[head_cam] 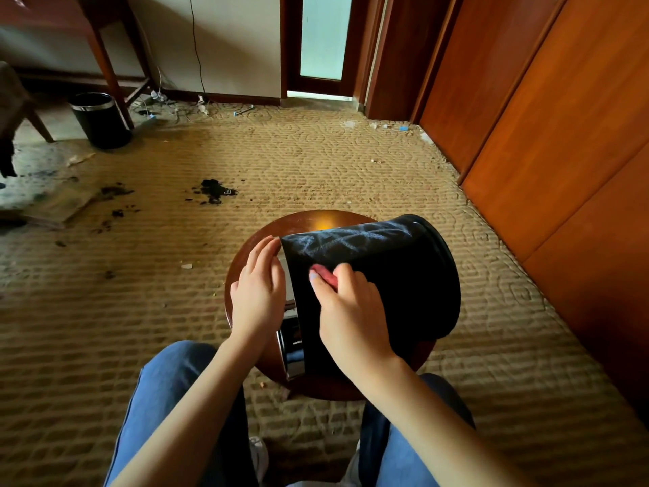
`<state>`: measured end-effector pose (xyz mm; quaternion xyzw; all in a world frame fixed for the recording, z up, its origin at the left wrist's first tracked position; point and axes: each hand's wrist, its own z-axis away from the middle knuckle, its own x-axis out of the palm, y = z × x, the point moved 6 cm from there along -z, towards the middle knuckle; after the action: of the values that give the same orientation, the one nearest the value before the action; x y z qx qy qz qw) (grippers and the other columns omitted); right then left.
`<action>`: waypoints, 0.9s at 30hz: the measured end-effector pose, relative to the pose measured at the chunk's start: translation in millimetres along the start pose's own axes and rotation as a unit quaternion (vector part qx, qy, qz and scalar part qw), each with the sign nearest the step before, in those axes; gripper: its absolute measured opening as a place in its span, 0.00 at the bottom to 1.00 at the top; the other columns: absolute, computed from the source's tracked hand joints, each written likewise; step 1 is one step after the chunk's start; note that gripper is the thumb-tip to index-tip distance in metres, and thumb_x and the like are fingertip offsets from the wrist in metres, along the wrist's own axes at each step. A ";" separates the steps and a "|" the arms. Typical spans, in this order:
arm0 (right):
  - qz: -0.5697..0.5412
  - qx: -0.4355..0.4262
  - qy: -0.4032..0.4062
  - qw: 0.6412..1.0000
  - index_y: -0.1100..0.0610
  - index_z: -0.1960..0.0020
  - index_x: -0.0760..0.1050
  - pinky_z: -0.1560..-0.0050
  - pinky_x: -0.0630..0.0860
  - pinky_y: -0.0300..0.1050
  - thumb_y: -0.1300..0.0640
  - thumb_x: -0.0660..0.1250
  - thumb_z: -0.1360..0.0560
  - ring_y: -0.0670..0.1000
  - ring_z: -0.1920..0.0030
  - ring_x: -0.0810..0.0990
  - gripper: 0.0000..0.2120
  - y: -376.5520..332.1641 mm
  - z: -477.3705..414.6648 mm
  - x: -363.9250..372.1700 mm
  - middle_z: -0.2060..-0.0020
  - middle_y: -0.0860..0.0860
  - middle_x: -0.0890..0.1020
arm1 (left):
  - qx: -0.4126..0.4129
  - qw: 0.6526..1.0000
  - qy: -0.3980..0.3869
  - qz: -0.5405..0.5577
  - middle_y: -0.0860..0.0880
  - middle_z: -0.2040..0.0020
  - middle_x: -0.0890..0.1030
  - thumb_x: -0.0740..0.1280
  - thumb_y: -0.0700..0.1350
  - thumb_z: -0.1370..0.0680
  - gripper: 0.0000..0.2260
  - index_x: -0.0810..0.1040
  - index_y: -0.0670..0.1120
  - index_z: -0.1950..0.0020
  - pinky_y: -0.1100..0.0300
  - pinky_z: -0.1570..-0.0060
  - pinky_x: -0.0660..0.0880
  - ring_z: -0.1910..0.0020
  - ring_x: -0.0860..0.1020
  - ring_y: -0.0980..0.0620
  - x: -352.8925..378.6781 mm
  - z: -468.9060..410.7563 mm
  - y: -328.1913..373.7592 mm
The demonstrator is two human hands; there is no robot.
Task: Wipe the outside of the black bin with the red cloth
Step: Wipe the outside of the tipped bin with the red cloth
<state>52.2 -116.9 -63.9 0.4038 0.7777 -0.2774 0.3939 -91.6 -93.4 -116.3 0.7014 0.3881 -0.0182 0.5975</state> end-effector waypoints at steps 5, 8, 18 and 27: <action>-0.006 0.022 -0.017 1.000 0.59 0.47 0.81 0.67 0.68 0.47 0.68 0.69 0.35 0.59 0.66 0.74 0.17 3.3 -8.7 1.7 0.62 0.57 0.74 | -0.009 0.999 0.009 0.041 0.55 0.28 0.68 0.50 0.51 0.23 0.23 0.70 0.50 0.29 0.44 0.33 0.66 0.31 0.67 0.58 4.0 2.6 -2.6; 0.002 0.041 -0.026 0.999 0.59 0.55 0.82 0.67 0.68 0.45 0.67 0.73 0.38 0.60 0.66 0.75 0.13 -5.0 -34.3 7.1 0.63 0.57 0.75 | 0.002 1.000 0.009 0.027 0.56 0.28 0.69 0.47 0.55 0.25 0.27 0.71 0.51 0.30 0.44 0.35 0.68 0.32 0.68 0.57 1.7 3.1 0.0; -0.006 0.030 -0.032 0.999 0.61 0.49 0.82 0.66 0.69 0.47 0.68 0.70 0.35 0.61 0.65 0.75 0.14 5.6 -10.1 -0.9 0.62 0.58 0.75 | 0.006 0.999 0.017 0.043 0.54 0.29 0.70 0.47 0.56 0.25 0.28 0.71 0.50 0.30 0.47 0.34 0.67 0.32 0.68 0.58 1.1 6.0 -0.7; 0.004 0.020 -0.033 0.999 0.61 0.46 0.80 0.66 0.70 0.49 0.68 0.69 0.36 0.62 0.64 0.75 0.18 3.2 -7.8 1.3 0.60 0.60 0.75 | -0.004 1.000 0.011 0.019 0.54 0.29 0.70 0.50 0.51 0.23 0.23 0.72 0.50 0.31 0.48 0.34 0.67 0.31 0.67 0.57 -0.8 -0.9 1.0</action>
<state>51.4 -108.8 -61.1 0.4052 0.7571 -0.3045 0.4122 -92.0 -93.1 -114.8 0.7061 0.3814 0.0022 0.5966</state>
